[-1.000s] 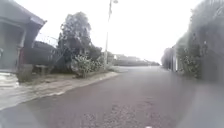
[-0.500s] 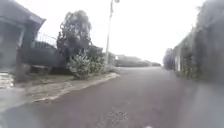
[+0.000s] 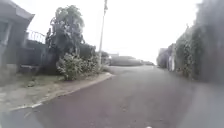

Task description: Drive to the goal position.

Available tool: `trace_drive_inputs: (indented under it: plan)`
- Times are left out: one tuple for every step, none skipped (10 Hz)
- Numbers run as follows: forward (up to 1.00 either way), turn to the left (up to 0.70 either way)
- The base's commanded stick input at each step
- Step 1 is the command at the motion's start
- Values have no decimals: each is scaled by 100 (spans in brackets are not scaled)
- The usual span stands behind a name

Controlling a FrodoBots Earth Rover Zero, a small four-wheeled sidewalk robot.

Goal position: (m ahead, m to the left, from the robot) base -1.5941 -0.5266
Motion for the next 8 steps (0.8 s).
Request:
trace_drive_inputs:
  plan:
    - [70,-35]
    - [70,-35]
    - [70,-35]
    - [70,-35]
    - [70,-35]
    - [70,-35]
    - [70,-35]
    - [70,-35]
